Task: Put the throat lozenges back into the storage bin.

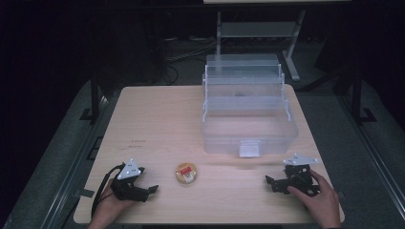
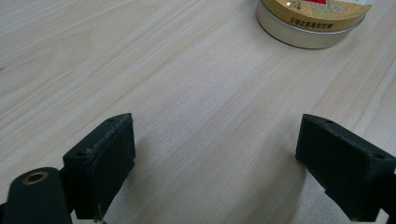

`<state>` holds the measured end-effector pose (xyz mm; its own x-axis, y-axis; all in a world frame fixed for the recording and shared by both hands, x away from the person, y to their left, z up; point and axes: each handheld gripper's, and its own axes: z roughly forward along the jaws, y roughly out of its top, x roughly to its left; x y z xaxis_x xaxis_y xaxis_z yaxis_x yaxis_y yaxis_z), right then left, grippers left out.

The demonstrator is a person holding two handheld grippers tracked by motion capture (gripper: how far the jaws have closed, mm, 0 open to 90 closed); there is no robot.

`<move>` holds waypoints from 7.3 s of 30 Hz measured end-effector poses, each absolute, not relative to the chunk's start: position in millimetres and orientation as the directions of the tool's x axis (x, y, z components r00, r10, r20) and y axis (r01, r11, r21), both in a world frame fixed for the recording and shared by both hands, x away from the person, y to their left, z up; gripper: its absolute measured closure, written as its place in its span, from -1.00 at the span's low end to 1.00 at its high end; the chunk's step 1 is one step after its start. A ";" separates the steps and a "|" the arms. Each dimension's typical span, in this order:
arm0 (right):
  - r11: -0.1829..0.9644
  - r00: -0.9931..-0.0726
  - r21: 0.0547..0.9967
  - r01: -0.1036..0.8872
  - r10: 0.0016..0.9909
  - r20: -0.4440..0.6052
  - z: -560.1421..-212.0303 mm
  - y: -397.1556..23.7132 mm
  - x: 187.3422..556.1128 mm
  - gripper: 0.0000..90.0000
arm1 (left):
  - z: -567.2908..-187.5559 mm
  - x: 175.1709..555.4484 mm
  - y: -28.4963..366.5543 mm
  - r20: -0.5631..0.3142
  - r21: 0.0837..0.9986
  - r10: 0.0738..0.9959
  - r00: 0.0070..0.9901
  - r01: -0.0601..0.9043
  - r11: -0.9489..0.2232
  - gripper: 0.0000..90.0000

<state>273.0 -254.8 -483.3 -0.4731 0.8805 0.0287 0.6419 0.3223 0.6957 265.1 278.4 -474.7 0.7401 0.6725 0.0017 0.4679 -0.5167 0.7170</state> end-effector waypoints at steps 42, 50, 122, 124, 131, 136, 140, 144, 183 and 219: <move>0.323 -0.474 0.696 0.641 0.880 0.028 -483.3 -254.9 273.0 -1.00 | -448.2 275.1 261.2 0.003 0.652 0.599 0.801 0.453 -0.609 -0.72; 0.323 -0.474 0.696 0.642 0.880 0.028 -483.3 -254.9 273.0 -1.00 | -439.7 278.6 256.5 -0.007 0.641 0.588 0.809 0.454 -0.618 -0.72; 0.322 -0.473 0.696 0.642 0.881 0.029 -483.3 -254.8 273.0 -1.00 | -415.7 309.7 179.1 0.002 0.590 0.443 0.896 0.357 -0.724 -0.72; 0.322 -0.473 0.696 0.642 0.881 0.028 -483.3 -254.8 273.0 -1.00 | -415.7 311.2 176.3 -0.001 0.583 0.441 0.897 0.359 -0.729 -0.71; 0.322 -0.473 0.696 0.642 0.881 0.029 -483.3 -254.8 273.0 -1.00 | -416.1 316.6 166.6 -0.010 0.547 0.425 0.905 0.361 -0.755 -0.72; 0.322 -0.473 0.696 0.642 0.880 0.029 -483.3 -254.9 272.9 -1.00 | -414.9 319.8 159.0 -0.013 0.529 0.411 0.911 0.355 -0.771 -0.72; 0.322 -0.473 0.696 0.642 0.880 0.029 -483.3 -254.9 272.9 -1.00 | -414.6 322.4 153.2 -0.005 0.505 0.402 0.916 0.349 -0.790 -0.72; 0.322 -0.474 0.696 0.641 0.880 0.029 -483.4 -255.0 272.9 -1.00 | -414.5 324.8 148.6 -0.004 0.487 0.394 0.919 0.346 -0.802 -0.72; 0.323 -0.474 0.696 0.641 0.880 0.028 -483.4 -255.0 272.9 -1.00 | -441.2 331.8 130.1 -0.001 0.352 0.364 0.932 0.341 -0.872 -0.70; 0.323 -0.474 0.696 0.641 0.880 0.028 -483.4 -255.1 272.8 -1.00 | -432.5 329.6 132.7 -0.022 0.361 0.358 0.933 0.342 -0.868 -0.57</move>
<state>272.8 -255.1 -483.4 -0.4737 0.8802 0.0282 0.6411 0.3227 0.6963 329.6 132.7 -432.5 0.9334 0.3581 -0.0223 0.3416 -0.8678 0.3610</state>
